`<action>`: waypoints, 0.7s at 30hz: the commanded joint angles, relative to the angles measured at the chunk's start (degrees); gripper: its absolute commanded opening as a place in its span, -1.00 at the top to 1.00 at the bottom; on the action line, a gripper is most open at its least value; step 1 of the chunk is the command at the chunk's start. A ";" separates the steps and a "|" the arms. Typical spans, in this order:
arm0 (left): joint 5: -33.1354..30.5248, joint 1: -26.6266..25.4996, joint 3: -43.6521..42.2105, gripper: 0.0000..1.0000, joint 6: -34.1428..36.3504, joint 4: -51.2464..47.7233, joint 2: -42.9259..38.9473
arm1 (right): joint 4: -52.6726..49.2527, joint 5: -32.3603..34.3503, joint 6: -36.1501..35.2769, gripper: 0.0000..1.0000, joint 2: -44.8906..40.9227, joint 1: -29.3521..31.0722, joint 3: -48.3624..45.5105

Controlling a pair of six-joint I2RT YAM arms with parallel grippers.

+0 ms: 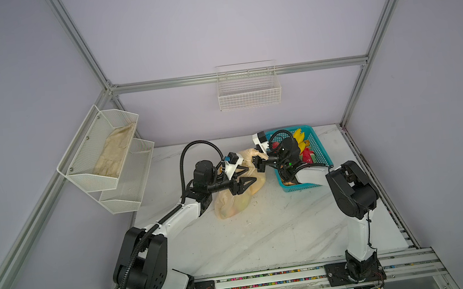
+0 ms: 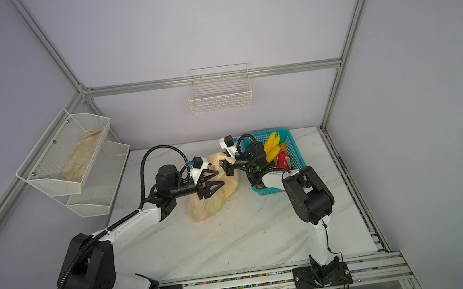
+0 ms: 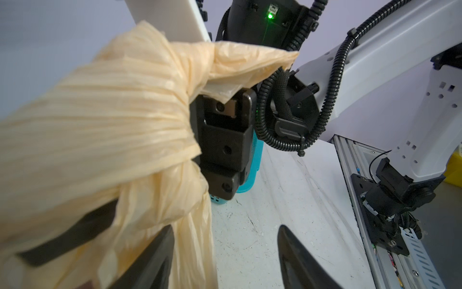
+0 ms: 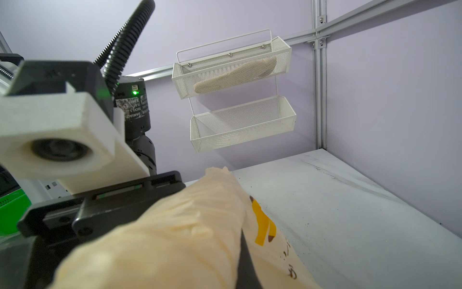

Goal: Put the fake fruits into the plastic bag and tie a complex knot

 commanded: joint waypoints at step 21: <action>-2.27 8.02 1.12 -0.14 -9.47 -3.28 -10.79 | -1.47 -1.13 -5.38 1.00 -2.09 0.25 -0.05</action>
